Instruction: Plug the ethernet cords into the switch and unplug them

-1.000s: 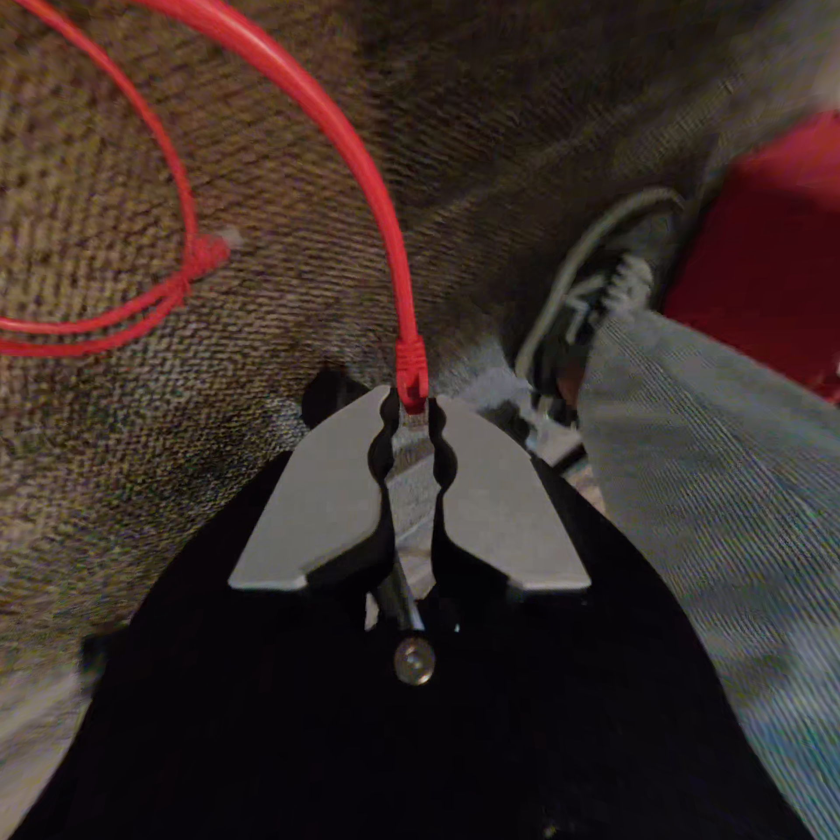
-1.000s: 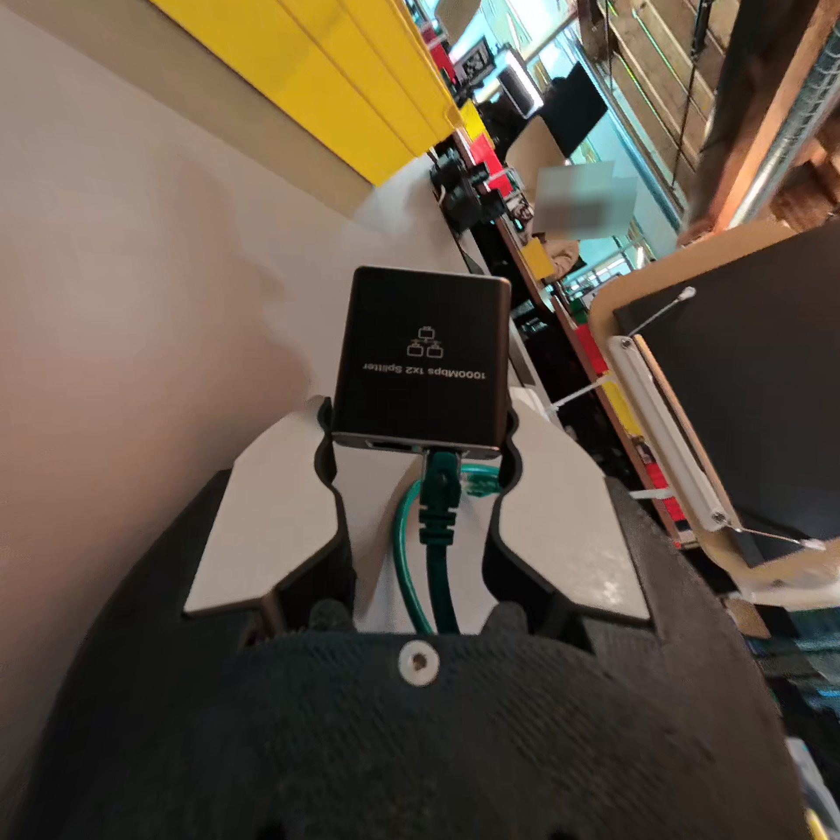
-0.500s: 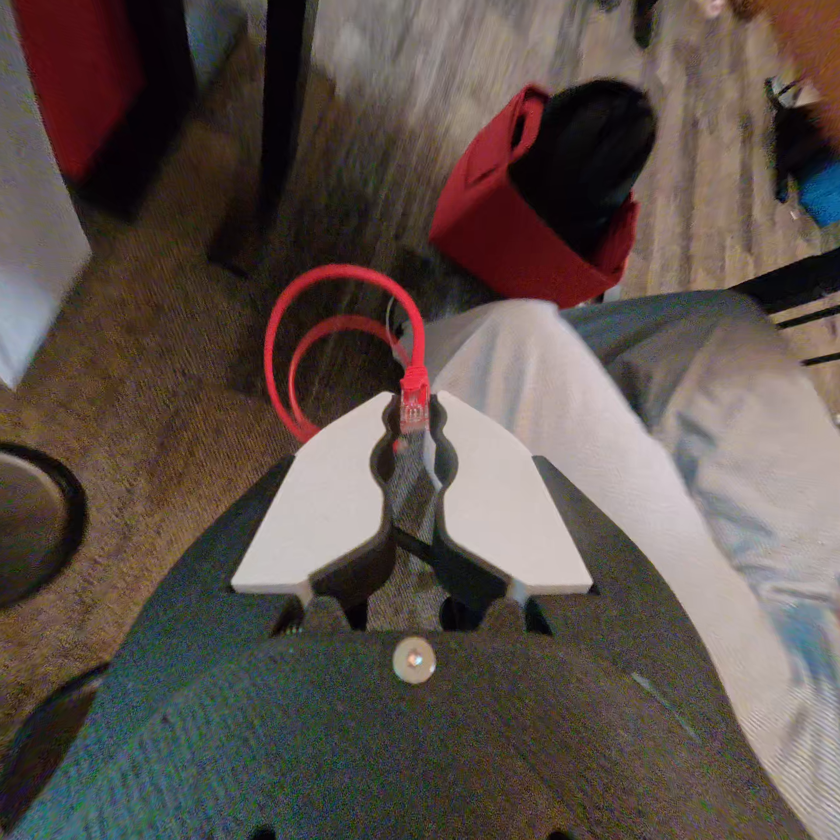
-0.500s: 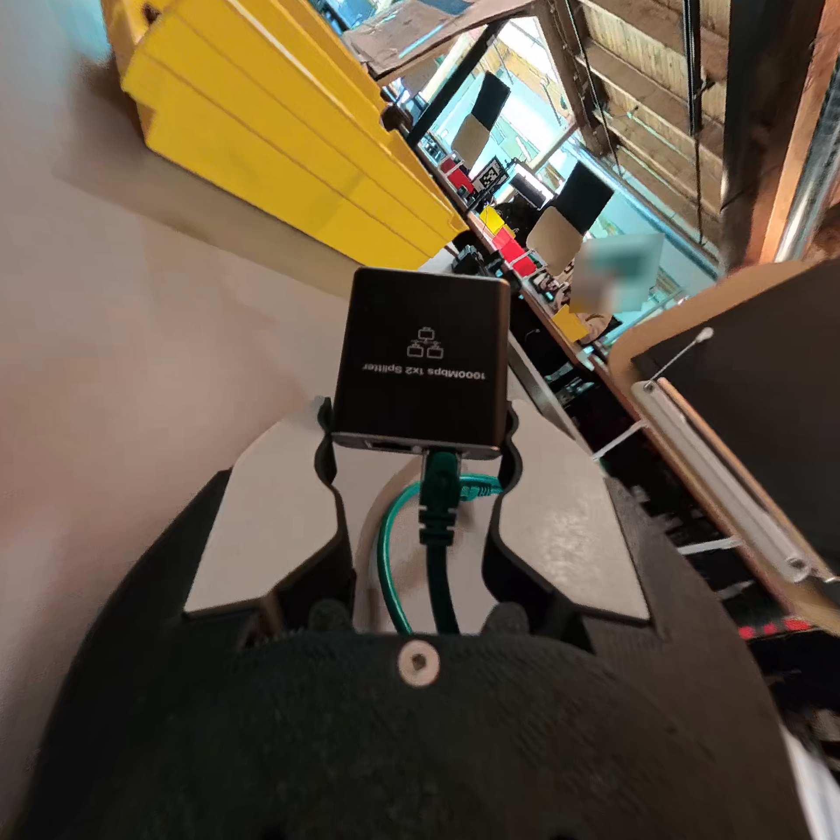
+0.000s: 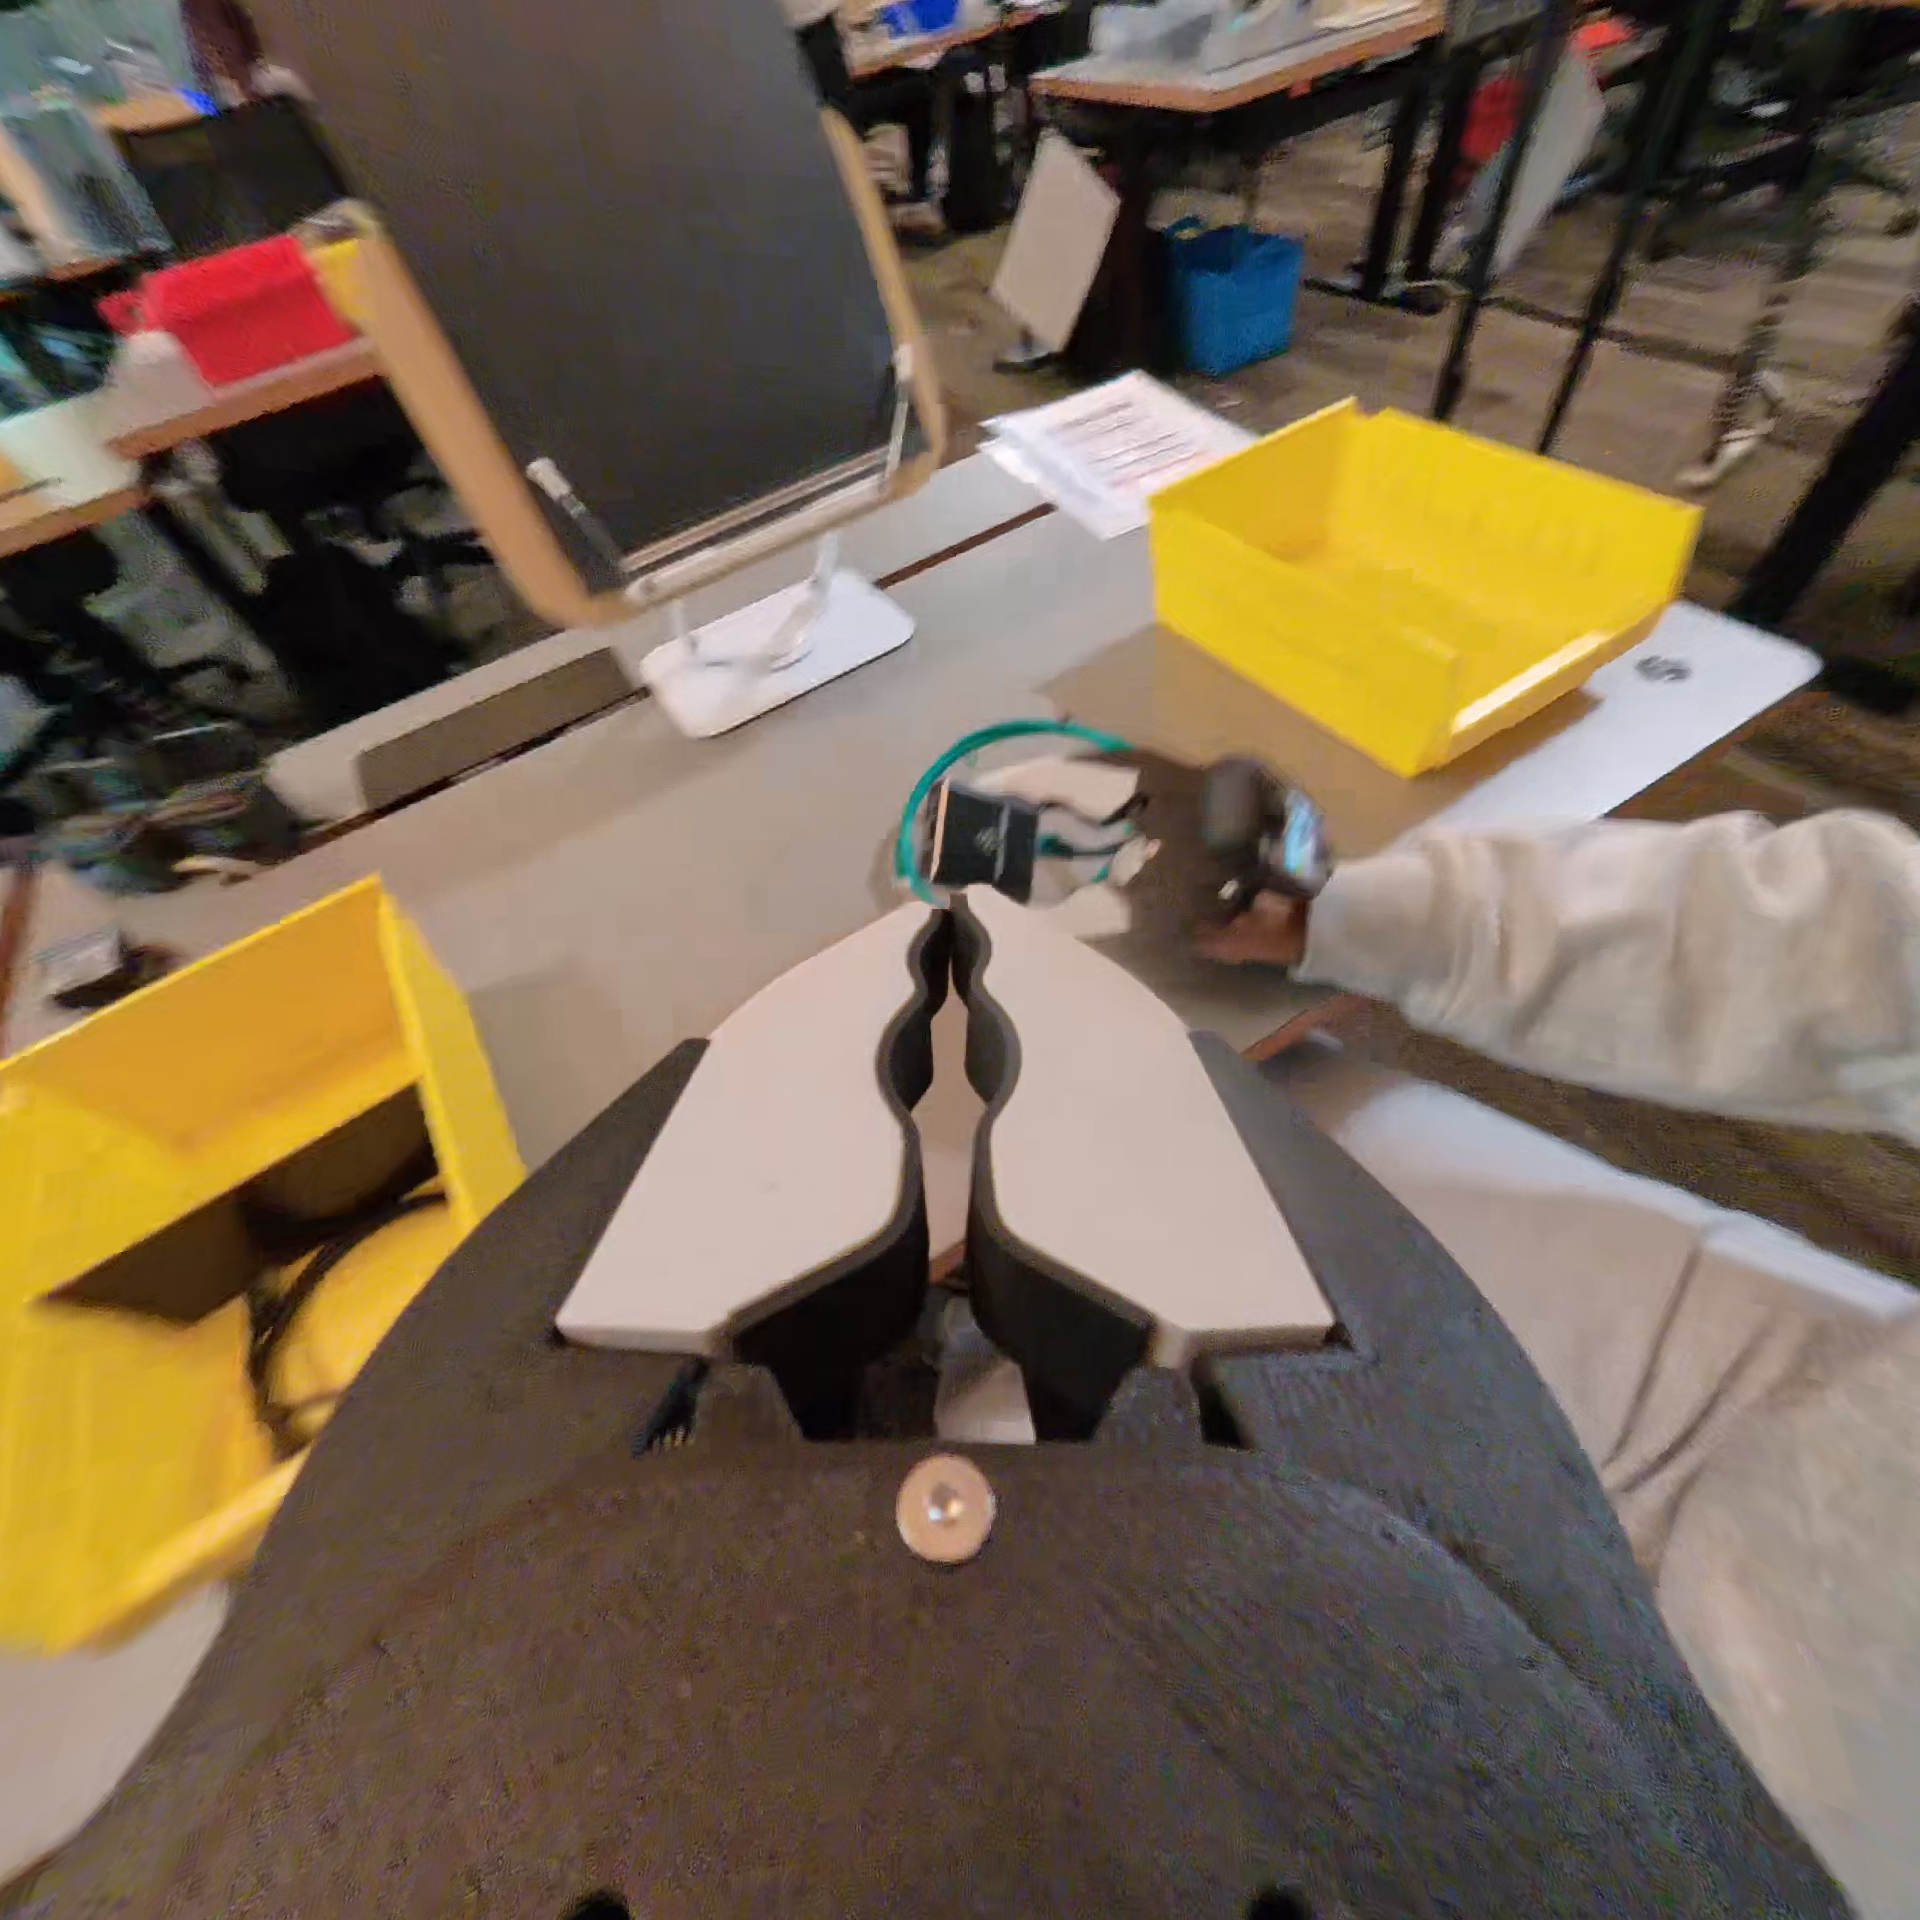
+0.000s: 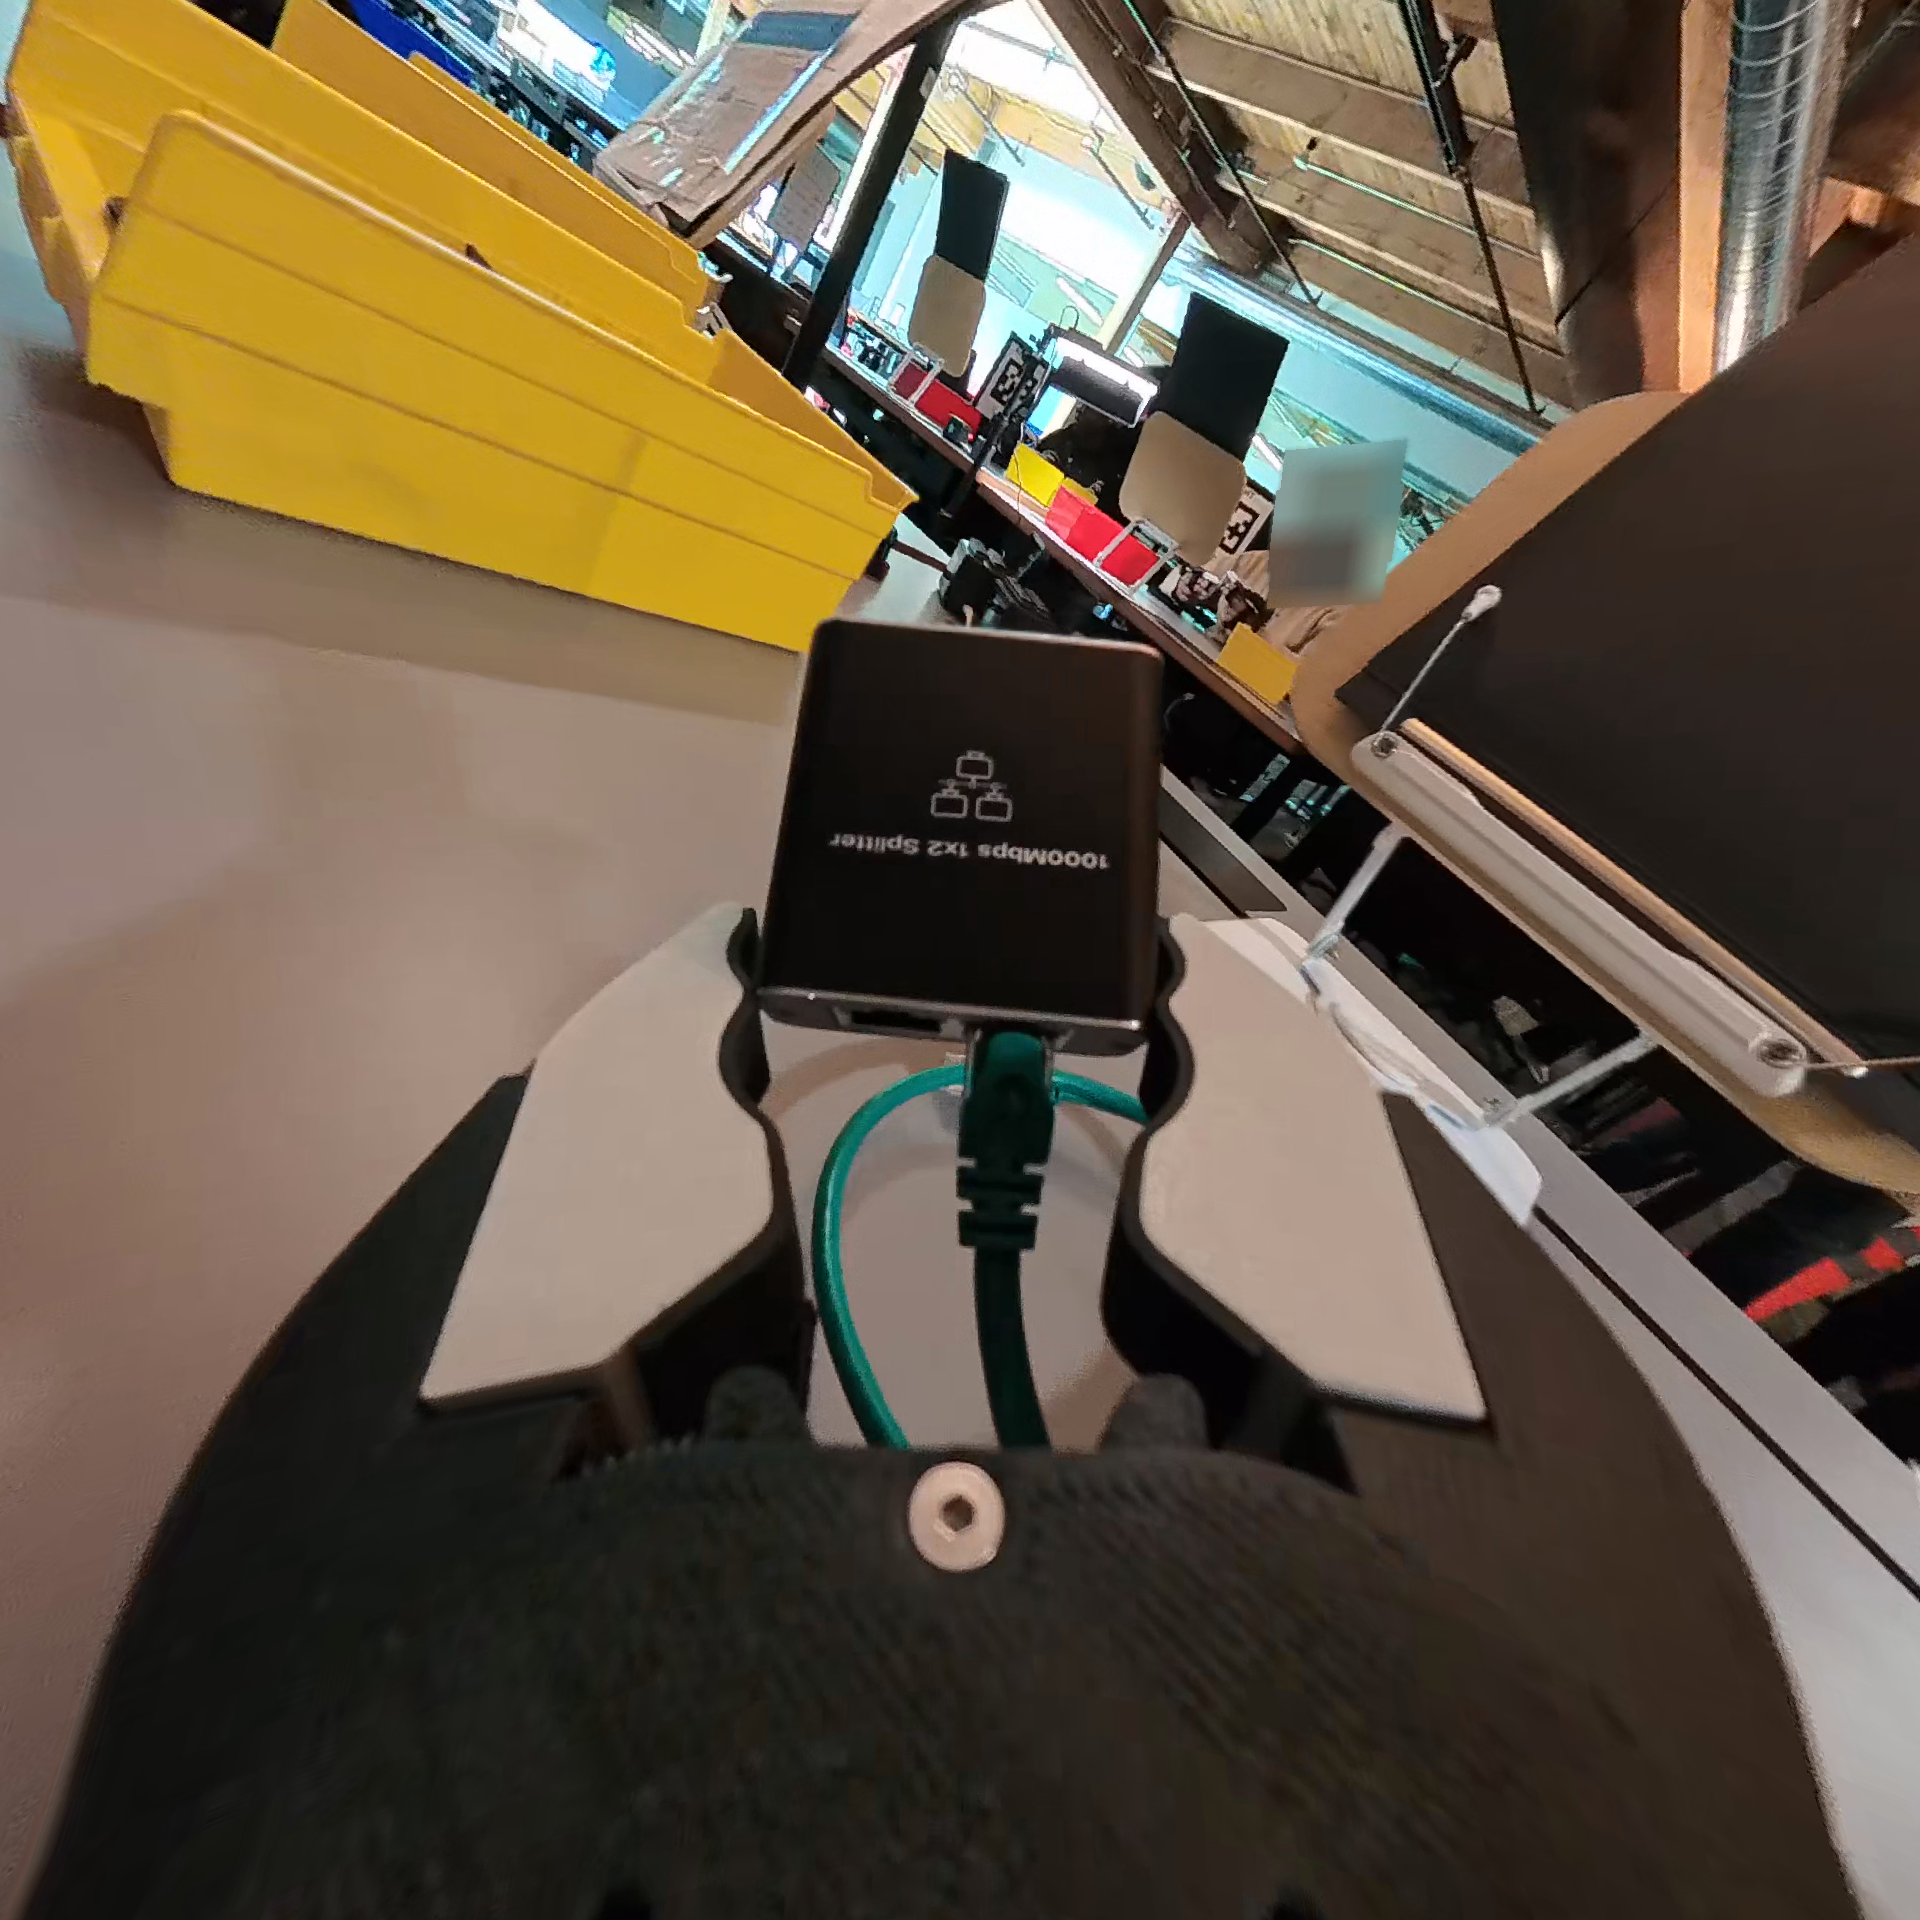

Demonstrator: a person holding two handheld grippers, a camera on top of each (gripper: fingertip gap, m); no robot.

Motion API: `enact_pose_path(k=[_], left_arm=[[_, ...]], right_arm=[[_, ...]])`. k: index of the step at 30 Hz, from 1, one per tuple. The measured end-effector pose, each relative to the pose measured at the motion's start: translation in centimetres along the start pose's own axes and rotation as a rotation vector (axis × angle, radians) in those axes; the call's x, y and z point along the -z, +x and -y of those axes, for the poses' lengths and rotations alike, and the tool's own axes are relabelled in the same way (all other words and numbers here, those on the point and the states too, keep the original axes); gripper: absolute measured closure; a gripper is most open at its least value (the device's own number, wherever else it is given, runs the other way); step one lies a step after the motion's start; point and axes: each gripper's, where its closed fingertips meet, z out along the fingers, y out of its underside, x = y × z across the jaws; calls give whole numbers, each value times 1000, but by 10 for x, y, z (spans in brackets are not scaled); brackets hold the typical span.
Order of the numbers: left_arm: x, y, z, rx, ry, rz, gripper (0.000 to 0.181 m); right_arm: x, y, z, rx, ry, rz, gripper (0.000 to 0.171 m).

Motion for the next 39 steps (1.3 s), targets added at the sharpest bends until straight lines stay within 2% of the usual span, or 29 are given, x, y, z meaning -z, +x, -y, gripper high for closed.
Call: enact_pose_path(k=[2, 4, 6, 8, 11, 17, 19, 22, 25, 27, 32, 35, 39], left_arm=[[-16, 6, 26, 49, -2, -72, 181], [-21, 7, 30, 123, 12, -111, 181], [-19, 2, 11, 210, 24, -112, 181], [-10, -16, -29, 308, 33, -63, 181], [14, -63, -119, 503, 21, 72, 181], [75, -141, -350, 991, -33, 297, 181], [90, -149, -427, 1111, -67, 350, 181], [92, -144, -539, 1255, -175, 368, 181], [78, -128, -642, 1377, -279, 362, 181], [62, -116, -705, 1437, -342, 362, 170], [2, -66, -839, 1542, -548, 311, 165], [-36, -37, -898, 1598, -651, 308, 161], [-83, -4, -942, 1703, -698, 325, 152]], right_arm=[[9, -1, -3, 40, -12, -1, 100], [19, -6, -5, 93, -12, 12, 100], [27, -11, -5, 134, -6, 27, 99], [32, -13, -5, 152, -1, 35, 99], [34, -13, -6, 152, -3, 37, 99], [30, -21, -12, 222, -42, 45, 99], [27, -23, -15, 268, -59, 37, 99], [23, -21, -22, 306, -101, 10, 99], [23, -16, -24, 319, -122, -25, 99], [24, -18, -20, 319, -96, -22, 99], [19, -13, -32, 419, -182, -93, 99], [18, -3, -33, 440, -210, -162, 100], [16, 1, -33, 410, -221, -182, 100]])
